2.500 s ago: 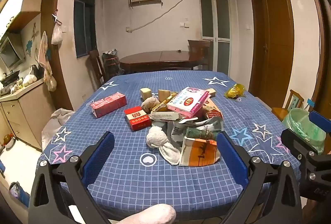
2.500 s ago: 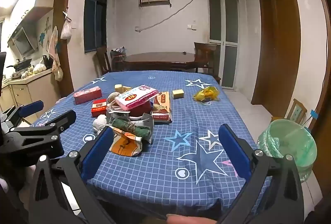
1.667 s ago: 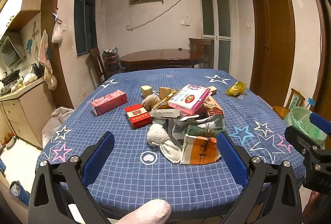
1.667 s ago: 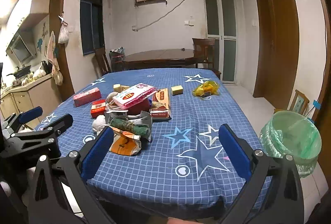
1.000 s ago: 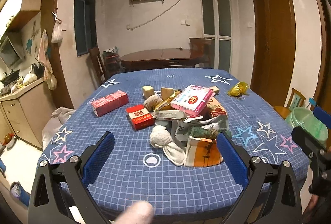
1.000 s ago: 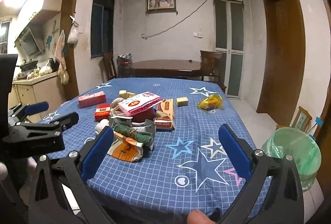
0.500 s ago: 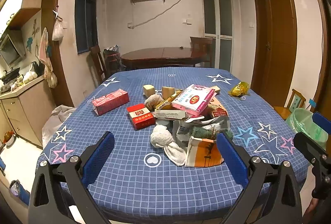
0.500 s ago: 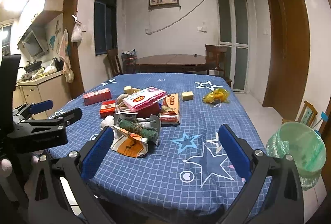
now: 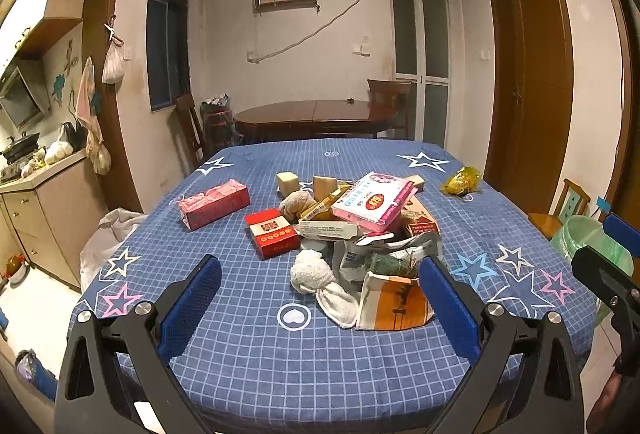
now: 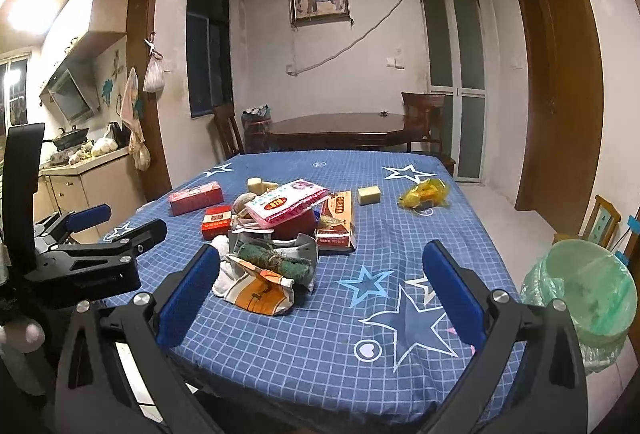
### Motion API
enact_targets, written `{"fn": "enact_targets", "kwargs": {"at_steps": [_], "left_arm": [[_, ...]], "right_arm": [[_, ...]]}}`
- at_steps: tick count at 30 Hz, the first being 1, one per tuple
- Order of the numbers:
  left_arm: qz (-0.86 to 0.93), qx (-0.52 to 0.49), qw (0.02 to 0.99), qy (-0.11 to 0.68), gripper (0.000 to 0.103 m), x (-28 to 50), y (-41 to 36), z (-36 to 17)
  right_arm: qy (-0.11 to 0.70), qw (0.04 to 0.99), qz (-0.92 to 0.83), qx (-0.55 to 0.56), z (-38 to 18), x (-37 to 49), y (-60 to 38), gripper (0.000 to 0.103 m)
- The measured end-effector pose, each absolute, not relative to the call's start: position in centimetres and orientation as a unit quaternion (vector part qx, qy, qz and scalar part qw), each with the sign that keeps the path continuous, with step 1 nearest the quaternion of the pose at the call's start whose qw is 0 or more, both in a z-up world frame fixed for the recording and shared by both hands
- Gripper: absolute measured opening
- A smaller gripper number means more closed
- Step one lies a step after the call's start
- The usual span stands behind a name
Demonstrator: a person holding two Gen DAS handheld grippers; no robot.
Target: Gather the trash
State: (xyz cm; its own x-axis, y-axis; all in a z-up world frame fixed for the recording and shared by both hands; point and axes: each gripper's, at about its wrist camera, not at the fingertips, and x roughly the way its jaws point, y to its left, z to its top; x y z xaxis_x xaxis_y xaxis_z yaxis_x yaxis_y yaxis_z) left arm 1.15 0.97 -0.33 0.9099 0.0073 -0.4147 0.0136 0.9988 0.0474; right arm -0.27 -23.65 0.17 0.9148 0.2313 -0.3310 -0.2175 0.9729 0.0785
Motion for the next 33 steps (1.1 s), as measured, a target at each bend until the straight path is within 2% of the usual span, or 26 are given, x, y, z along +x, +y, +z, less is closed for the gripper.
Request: {"fn": "enact_targets", "kwargs": {"at_steps": [33], "left_arm": [[-0.005, 0.025, 0.976, 0.215, 0.099, 1.22, 0.89, -0.44]], "right_arm": [[0.171, 0.977, 0.121, 0.027, 0.27, -0.33, -23.67, 0.098]]}}
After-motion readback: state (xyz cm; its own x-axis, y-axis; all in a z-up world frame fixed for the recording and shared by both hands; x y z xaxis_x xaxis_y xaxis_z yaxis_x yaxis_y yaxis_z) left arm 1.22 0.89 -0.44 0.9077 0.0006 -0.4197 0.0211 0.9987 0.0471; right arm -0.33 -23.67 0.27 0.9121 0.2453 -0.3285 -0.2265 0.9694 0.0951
